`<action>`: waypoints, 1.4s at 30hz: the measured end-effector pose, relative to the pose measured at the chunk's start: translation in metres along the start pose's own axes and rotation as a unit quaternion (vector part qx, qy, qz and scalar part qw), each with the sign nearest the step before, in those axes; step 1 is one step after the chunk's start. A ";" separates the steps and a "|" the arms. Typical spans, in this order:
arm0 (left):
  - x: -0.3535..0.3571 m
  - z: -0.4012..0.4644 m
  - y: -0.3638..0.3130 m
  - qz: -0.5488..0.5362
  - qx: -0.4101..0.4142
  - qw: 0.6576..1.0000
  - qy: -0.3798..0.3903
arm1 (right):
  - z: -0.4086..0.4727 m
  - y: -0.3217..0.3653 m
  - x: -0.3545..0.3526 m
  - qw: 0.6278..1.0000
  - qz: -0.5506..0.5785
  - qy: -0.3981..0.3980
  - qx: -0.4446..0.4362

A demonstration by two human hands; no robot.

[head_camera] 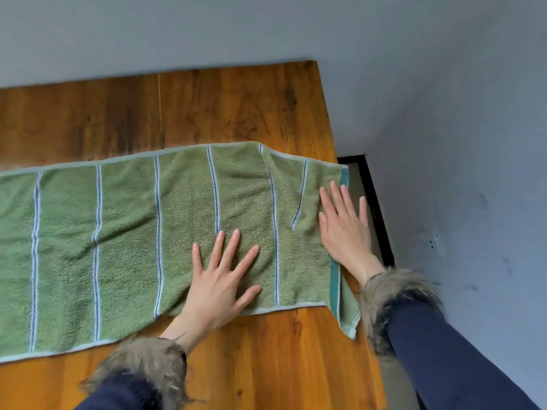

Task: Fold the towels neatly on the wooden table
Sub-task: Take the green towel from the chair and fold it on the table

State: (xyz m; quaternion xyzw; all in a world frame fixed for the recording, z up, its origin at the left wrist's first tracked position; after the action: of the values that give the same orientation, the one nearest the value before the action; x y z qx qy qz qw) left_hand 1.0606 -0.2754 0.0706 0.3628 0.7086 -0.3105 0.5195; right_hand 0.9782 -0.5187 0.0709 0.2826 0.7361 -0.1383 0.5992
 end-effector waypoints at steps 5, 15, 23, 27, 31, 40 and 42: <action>-0.013 0.015 -0.007 -0.013 0.004 1.000 -0.016 | 0.043 -0.026 -0.024 0.999 0.026 -0.004 0.038; -0.002 0.042 -0.033 -0.013 -0.005 0.999 -0.032 | 0.025 0.009 0.010 0.998 0.016 -0.019 -0.063; -0.001 0.039 -0.036 -0.004 -0.003 1.000 -0.028 | 0.028 -0.009 -0.001 0.983 0.181 -0.037 -0.010; -0.001 0.038 -0.036 -0.005 -0.007 1.000 -0.015 | -0.016 -0.034 -0.005 0.892 0.399 -0.062 0.204; -0.014 0.044 -0.056 -0.035 -0.064 0.997 -0.037 | -0.054 -0.073 0.010 0.825 0.457 -0.036 0.332; -0.008 0.067 -0.159 -0.028 0.092 0.995 -0.015 | -0.099 -0.093 0.037 0.667 0.622 0.145 0.384; 0.000 0.067 -0.157 -0.013 0.101 0.995 -0.007 | -0.104 -0.091 0.046 0.636 0.644 0.198 0.376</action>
State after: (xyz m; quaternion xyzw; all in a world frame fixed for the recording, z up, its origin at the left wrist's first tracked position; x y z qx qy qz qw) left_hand 0.9629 -0.4154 0.0625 0.4017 0.6743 -0.3904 0.4811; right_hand 0.8361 -0.5243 0.0395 0.9065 0.3534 0.0766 0.2178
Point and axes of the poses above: each hand's wrist, its own z-axis towards the middle knuckle, its own x-axis out of the palm, y = z × x, the point moved 3 cm from there along z, towards the middle knuckle, and after that the axes turned 3 degrees about -y, right-handed, at the moved point
